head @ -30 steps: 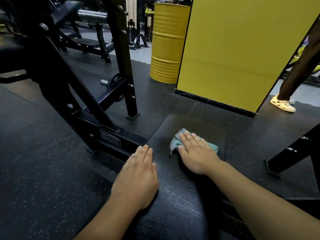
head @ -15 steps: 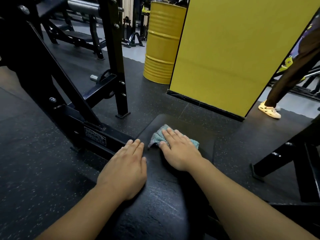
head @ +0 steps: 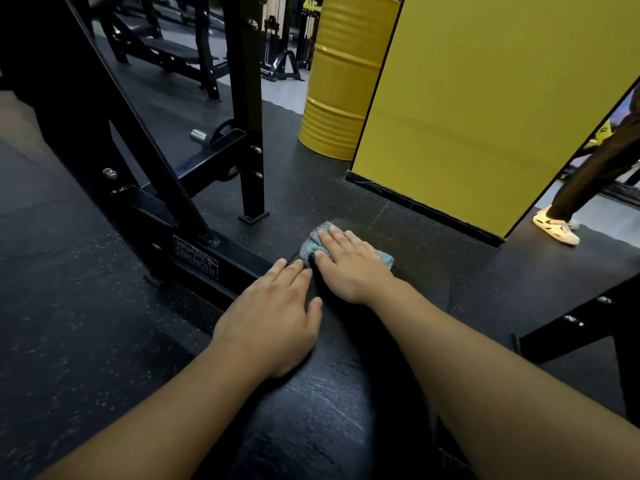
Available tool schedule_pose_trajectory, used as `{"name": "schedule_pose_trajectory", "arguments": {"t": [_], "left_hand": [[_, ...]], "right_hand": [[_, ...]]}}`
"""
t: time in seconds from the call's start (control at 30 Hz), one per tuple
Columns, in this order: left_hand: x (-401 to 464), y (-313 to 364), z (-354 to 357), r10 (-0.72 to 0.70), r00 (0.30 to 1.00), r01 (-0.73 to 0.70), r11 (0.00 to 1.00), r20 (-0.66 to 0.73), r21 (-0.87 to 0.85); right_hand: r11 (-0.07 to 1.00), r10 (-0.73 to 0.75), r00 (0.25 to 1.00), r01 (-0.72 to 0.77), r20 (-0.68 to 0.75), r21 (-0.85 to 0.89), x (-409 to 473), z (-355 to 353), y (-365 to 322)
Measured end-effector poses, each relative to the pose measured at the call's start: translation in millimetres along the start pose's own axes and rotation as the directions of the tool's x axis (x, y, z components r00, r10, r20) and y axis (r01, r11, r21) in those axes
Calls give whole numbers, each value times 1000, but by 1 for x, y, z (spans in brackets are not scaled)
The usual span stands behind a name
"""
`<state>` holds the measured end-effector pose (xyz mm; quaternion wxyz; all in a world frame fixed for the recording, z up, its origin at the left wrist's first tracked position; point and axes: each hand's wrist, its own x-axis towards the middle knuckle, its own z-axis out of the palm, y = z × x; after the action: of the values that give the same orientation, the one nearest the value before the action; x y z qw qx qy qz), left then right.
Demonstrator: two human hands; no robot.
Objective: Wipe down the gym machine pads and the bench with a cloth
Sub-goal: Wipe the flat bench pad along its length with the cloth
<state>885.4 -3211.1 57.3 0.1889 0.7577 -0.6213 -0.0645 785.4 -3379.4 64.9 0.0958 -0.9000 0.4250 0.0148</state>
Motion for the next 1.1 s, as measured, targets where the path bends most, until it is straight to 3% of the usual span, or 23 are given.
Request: {"name": "schedule_pose_trajectory", "arguments": {"t": [0.23,0.5,0.73,1.1], "left_hand": [[0,-5,1,-5,1000,5,1000,21,14],[-2,-6,-2,-17,999,17,1000,37,15],[-1,1,-2,-5,999,5,1000,38,13],[-1,3,0,4,1000,-5,999,9,48]], "right_hand": [[999,2,1000,-1,-8,36,22,-1,0],[978,208,978,-208,13,0,-62,-8,92],[958,285,959,-285,-1,-9,-70,-3,96],[989,146,989,-146,3,15,14,-5,35]]}}
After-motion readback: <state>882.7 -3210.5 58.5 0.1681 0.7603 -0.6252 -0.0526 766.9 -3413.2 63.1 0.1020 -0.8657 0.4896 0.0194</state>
